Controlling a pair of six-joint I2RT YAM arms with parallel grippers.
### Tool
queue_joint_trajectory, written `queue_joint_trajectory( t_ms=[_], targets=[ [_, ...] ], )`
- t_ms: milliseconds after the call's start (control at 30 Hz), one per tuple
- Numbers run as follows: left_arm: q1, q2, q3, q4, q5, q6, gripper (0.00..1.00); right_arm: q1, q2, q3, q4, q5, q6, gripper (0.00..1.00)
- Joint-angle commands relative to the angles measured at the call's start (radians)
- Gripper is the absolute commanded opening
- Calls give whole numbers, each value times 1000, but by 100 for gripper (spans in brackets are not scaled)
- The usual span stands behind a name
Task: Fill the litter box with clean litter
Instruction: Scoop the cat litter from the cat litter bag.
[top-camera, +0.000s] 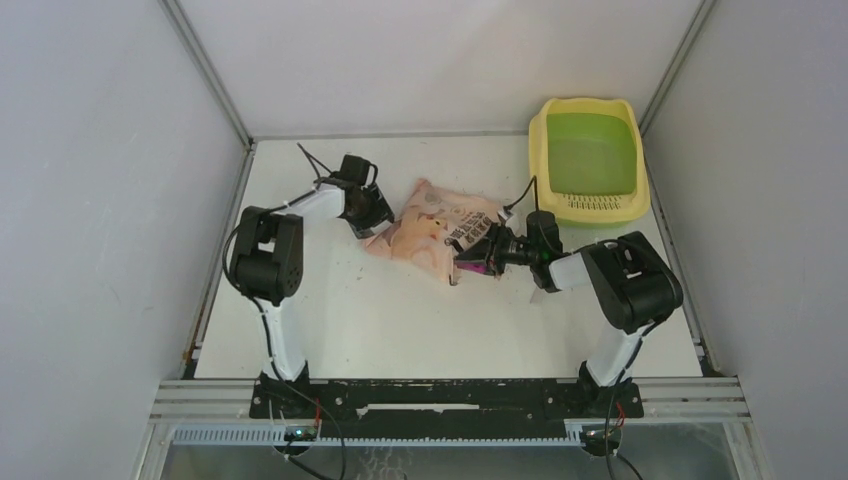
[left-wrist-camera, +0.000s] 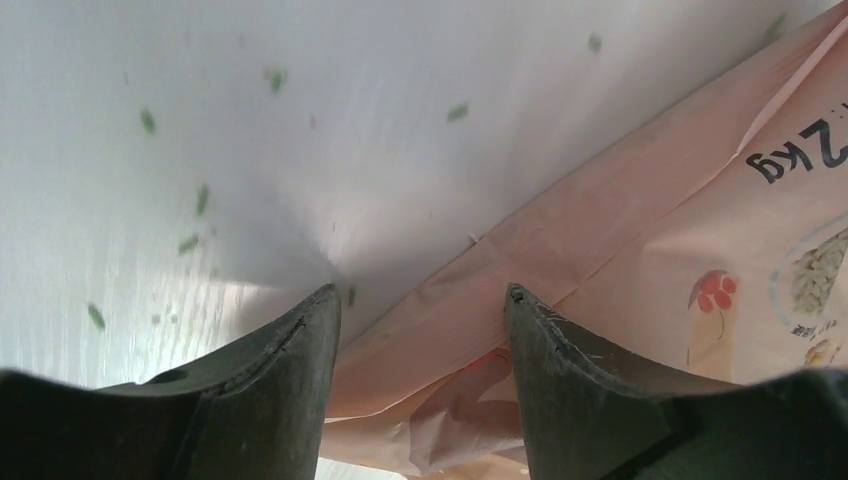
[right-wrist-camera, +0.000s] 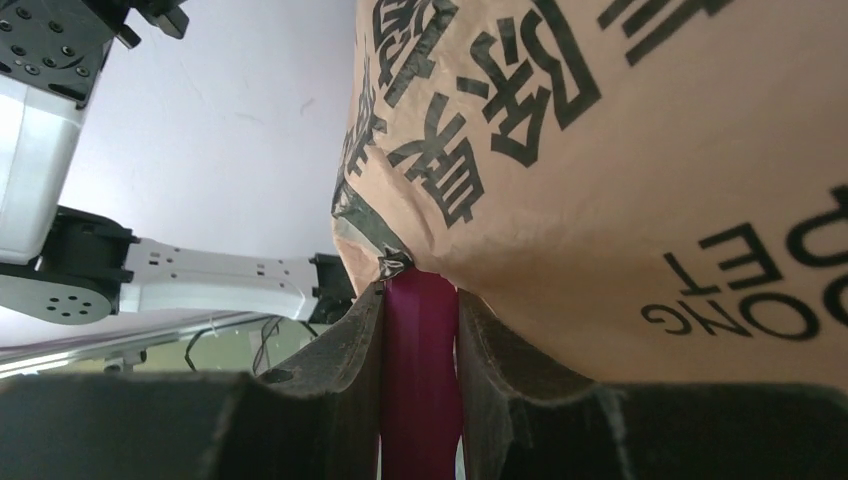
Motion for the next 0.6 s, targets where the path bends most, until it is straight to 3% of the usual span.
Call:
queue_joint_trajectory(
  t_ms=[0,300,567],
  targets=[
    [-65,-111,-152,48,26,10,66,16,-117,-80,121,-46,-3,0],
    [-102,-264,-246,61,19,3,66,42,-307,-137,110,-16,-42,0],
    [-102,-294,-242,36,-11,15,66,10,-412,-105,-431,105,-263,0]
  ],
)
